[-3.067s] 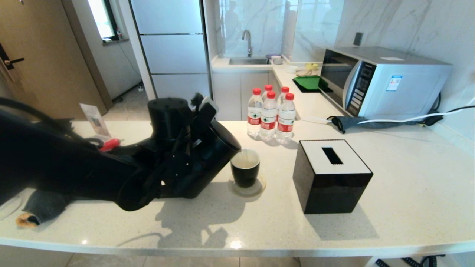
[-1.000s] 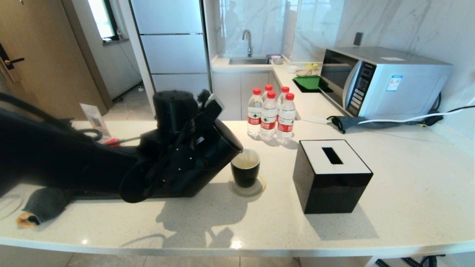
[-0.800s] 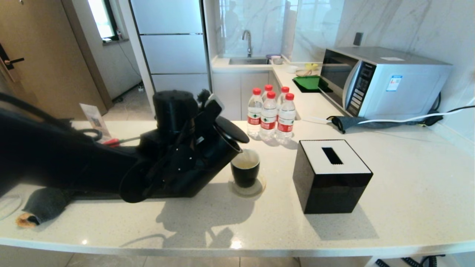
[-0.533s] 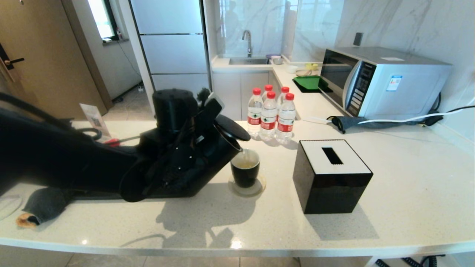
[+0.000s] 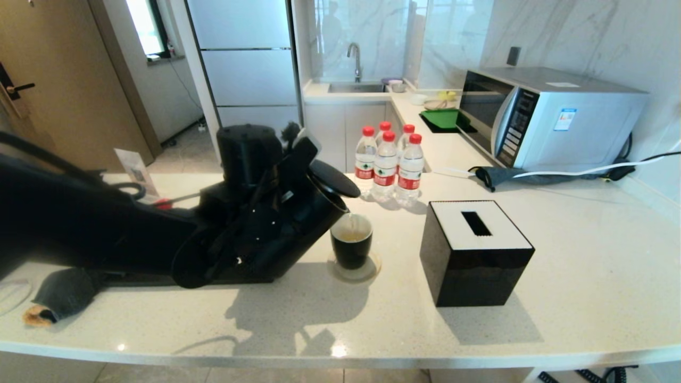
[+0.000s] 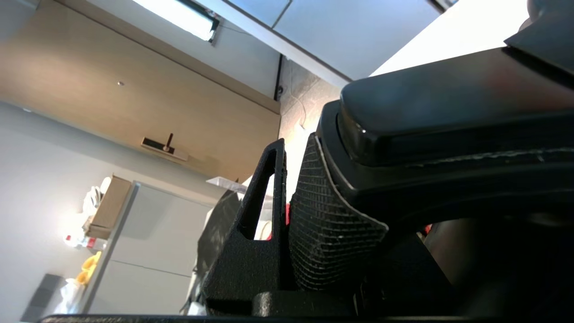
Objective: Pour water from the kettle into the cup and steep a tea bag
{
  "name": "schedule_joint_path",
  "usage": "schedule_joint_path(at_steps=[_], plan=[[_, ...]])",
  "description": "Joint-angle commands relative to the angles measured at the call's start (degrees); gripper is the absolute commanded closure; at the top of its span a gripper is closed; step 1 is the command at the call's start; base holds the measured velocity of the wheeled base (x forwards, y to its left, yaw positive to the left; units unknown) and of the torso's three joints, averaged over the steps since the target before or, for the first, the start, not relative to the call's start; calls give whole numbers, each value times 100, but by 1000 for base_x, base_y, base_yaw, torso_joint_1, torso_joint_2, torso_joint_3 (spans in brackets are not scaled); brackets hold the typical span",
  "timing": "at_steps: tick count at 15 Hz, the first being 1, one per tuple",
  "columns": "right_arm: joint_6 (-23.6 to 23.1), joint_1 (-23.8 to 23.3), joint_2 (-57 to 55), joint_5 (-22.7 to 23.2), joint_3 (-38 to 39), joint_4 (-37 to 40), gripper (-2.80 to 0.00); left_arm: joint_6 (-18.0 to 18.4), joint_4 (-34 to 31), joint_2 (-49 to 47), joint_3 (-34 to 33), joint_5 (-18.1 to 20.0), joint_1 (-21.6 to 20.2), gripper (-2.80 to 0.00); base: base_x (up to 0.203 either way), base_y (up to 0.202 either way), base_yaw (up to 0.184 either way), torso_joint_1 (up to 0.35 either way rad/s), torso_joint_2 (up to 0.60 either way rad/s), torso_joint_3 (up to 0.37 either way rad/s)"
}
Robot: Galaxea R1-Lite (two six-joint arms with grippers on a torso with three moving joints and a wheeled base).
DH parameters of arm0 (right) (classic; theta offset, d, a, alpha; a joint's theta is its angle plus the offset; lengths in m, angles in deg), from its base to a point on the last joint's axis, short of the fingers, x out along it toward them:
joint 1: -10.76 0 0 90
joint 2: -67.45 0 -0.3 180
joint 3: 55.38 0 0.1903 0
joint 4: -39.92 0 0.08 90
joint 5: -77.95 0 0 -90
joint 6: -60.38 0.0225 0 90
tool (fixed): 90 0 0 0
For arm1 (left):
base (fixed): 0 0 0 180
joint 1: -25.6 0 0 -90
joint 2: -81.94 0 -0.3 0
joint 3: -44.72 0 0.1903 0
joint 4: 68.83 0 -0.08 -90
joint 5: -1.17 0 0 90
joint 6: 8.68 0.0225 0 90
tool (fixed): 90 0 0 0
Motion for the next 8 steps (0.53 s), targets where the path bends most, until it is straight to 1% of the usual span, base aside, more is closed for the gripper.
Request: schedule_joint_path(at_steps=[1,4,8], plan=[[0,4,-7,-1,0,1,0,-3,72,2,21,-16,1,0,0,0,0,0,0,0],[3,4,-7,1,0,0,0,-324,95,-3,-10,-14,1,0,0,0,0,0,0,0],[-4,4,-7,3,0,-3,0,-594,88,11,-57,-14,10,0,0,0,0,0,0,0]])
